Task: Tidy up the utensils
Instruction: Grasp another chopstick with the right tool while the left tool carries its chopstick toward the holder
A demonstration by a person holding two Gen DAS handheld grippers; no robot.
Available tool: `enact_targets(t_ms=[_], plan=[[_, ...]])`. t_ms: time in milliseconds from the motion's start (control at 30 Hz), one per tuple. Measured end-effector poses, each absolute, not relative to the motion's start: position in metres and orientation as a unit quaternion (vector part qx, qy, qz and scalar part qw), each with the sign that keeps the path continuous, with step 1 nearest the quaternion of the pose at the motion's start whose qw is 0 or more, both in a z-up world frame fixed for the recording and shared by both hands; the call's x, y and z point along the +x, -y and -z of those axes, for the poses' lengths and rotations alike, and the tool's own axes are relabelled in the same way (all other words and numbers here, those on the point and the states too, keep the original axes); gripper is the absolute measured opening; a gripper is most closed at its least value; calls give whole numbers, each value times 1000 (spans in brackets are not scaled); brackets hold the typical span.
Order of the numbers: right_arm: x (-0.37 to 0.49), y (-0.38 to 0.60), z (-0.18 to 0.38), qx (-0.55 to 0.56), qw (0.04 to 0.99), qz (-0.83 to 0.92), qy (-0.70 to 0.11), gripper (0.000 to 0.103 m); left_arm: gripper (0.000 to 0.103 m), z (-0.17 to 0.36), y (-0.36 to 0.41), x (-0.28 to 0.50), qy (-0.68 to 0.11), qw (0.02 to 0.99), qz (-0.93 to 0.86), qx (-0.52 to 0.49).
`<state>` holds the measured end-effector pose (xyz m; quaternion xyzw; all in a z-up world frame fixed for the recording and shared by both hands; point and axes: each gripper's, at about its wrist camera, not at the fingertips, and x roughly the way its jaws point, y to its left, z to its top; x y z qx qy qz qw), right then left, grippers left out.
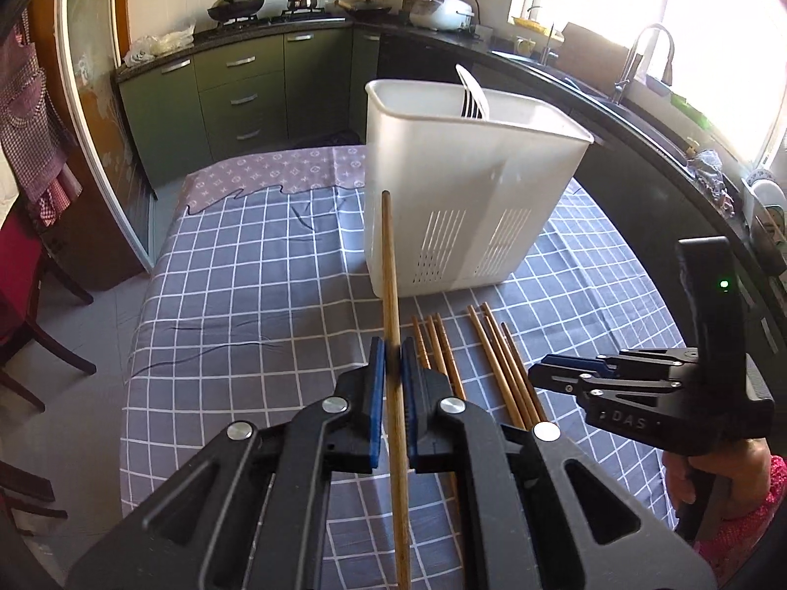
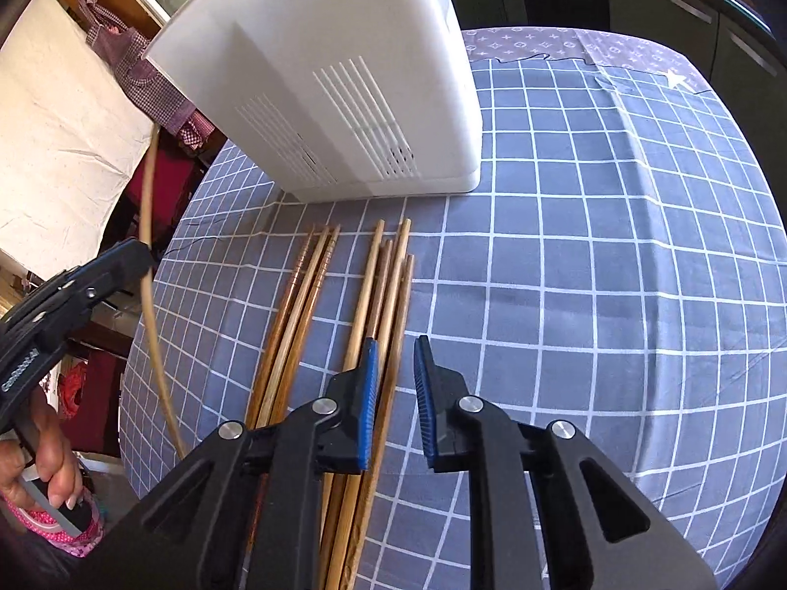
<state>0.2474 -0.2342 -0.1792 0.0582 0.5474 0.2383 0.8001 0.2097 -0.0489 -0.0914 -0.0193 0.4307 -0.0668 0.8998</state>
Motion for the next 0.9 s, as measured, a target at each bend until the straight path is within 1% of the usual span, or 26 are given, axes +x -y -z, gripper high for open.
enact_targets(t_ms=[333, 433, 667, 900], plan=[[249, 222, 184, 21, 806, -212, -552, 16, 7, 69, 41, 189, -380, 922, 76, -22], [248, 213, 186, 8, 809, -206, -551, 16, 7, 66, 40, 188, -373, 924, 80, -28], [245, 189, 190, -31, 812, -200, -547, 11, 7, 66, 41, 189, -370, 924, 85, -36], [241, 177, 194, -49, 809, -204, -549, 11, 7, 65, 41, 191, -366, 925, 90, -38]])
